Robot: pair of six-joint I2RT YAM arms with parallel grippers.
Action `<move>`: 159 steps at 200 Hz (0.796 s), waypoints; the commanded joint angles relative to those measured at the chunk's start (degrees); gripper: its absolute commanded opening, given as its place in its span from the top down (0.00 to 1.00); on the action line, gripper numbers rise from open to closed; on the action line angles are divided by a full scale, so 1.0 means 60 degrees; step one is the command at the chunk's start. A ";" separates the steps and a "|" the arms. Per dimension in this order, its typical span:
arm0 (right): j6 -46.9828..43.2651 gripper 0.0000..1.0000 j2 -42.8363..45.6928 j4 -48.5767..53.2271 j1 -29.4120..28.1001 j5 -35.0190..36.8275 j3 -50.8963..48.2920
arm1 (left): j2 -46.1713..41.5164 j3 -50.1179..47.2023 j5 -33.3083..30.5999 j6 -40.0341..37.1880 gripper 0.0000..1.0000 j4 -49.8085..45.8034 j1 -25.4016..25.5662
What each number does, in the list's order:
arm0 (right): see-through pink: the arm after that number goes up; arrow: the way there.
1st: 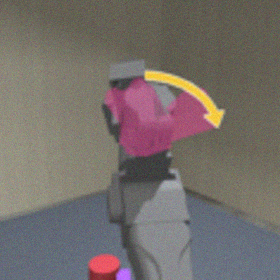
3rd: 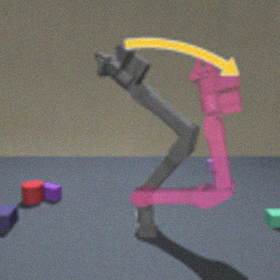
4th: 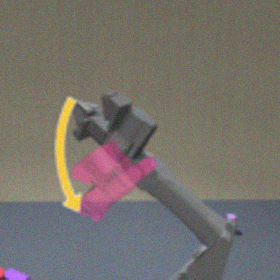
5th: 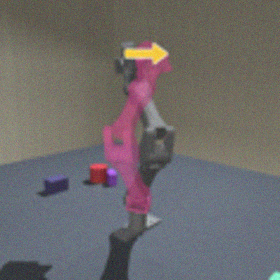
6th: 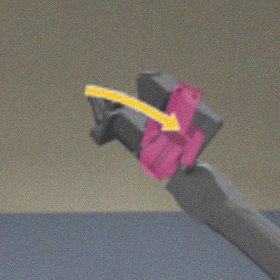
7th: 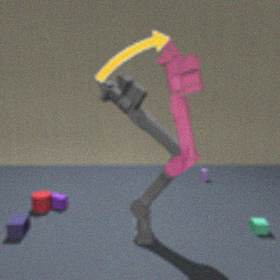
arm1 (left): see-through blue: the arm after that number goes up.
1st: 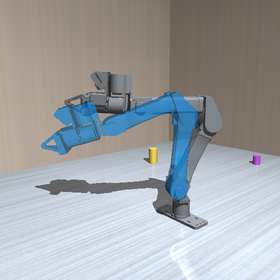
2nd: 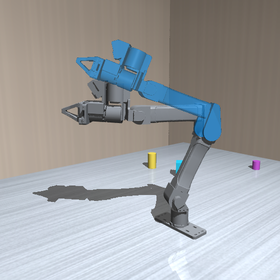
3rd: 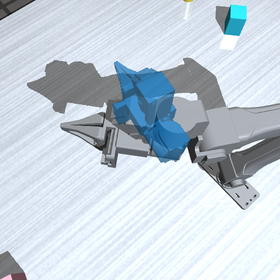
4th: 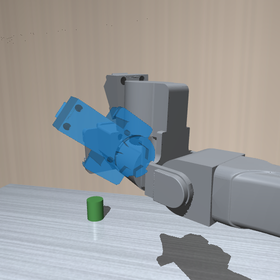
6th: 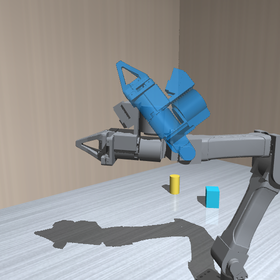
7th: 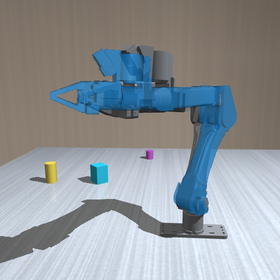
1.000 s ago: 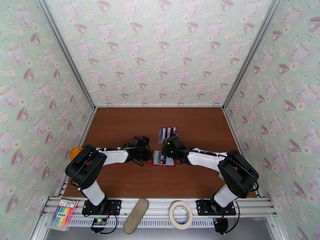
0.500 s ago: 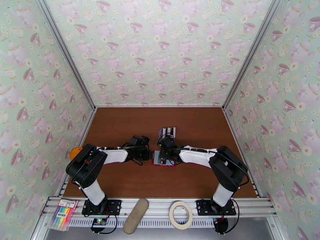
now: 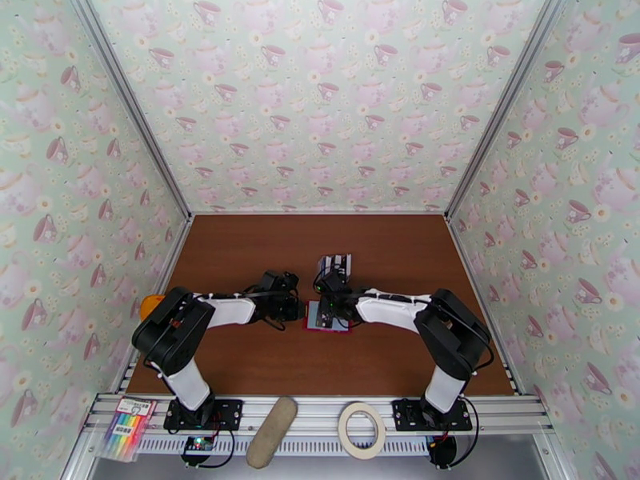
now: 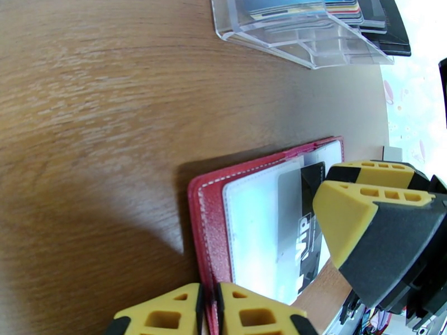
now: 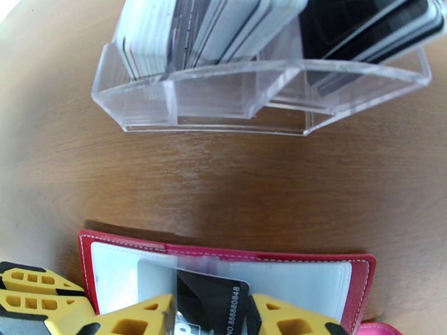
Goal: Put the credit cards into the card holder
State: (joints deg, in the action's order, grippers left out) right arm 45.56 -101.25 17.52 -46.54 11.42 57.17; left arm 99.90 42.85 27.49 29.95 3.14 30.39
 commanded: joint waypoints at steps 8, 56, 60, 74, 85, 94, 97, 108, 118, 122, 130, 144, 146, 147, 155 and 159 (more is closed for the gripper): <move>-0.0145 0.60 -0.0237 0.0010 -0.0064 -0.0057 0.0293 | 0.0577 -0.0163 -0.0376 -0.0212 0.84 -0.0303 -0.0026; -0.0146 0.60 -0.0280 -0.0034 -0.0118 -0.0131 0.0374 | 0.0632 -0.0147 -0.0339 -0.0191 0.84 -0.0299 -0.0056; -0.0138 0.60 -0.0284 -0.0034 -0.0117 -0.0131 0.0382 | 0.0632 -0.0140 -0.0340 -0.0188 0.84 -0.0294 -0.0056; -0.0138 0.60 -0.0281 -0.0034 -0.0141 -0.0131 0.0393 | 0.0643 -0.0143 -0.0328 -0.0188 0.84 -0.0288 -0.0052; -0.0152 0.60 -0.0282 -0.0019 -0.0162 -0.0131 0.0426 | 0.0650 -0.0153 -0.0319 -0.0188 0.84 -0.0301 -0.0040; -0.0160 0.60 -0.0307 -0.0003 -0.0159 -0.0130 0.0453 | 0.0664 -0.0140 -0.0307 -0.0188 0.84 -0.0290 -0.0055; -0.0153 0.60 -0.0318 -0.0004 -0.0168 -0.0131 0.0456 | 0.0668 -0.0138 -0.0317 -0.0188 0.84 -0.0289 -0.0059; -0.0153 0.60 -0.0324 -0.0023 -0.0180 -0.0159 0.0475 | 0.0667 -0.0136 -0.0300 -0.0188 0.84 -0.0301 -0.0056; -0.0154 0.60 -0.0345 -0.0034 -0.0196 -0.0175 0.0478 | 0.0665 -0.0140 -0.0295 -0.0188 0.84 -0.0303 -0.0059; -0.0152 0.60 -0.0361 -0.0043 -0.0190 -0.0189 0.0484 | 0.0665 -0.0140 -0.0294 -0.0188 0.84 -0.0303 -0.0056; -0.0153 0.60 -0.0372 -0.0049 -0.0203 -0.0203 0.0501 | 0.0665 -0.0140 -0.0299 -0.0180 0.84 -0.0303 -0.0057; -0.0139 0.60 -0.0390 -0.0063 -0.0213 -0.0219 0.0535 | 0.0665 -0.0143 -0.0300 -0.0199 0.84 -0.0296 -0.0068; -0.0138 0.60 -0.0390 -0.0063 -0.0223 -0.0219 0.0535 | 0.0665 -0.0141 -0.0295 -0.0198 0.84 -0.0301 -0.0062; -0.0138 0.60 -0.0393 -0.0063 -0.0232 -0.0219 0.0543 | 0.0665 -0.0140 -0.0299 -0.0193 0.84 -0.0295 -0.0074; -0.0141 0.60 -0.0396 -0.0063 -0.0234 -0.0233 0.0561 | 0.0665 -0.0140 -0.0303 -0.0188 0.84 -0.0303 -0.0071; -0.0145 0.60 -0.0398 -0.0071 -0.0253 -0.0233 0.0571 | 0.0664 -0.0132 -0.0303 -0.0188 0.84 -0.0296 -0.0070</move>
State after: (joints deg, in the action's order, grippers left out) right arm 45.56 -102.74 17.47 -47.33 11.18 58.89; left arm 100.18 42.87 28.38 29.98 3.31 30.02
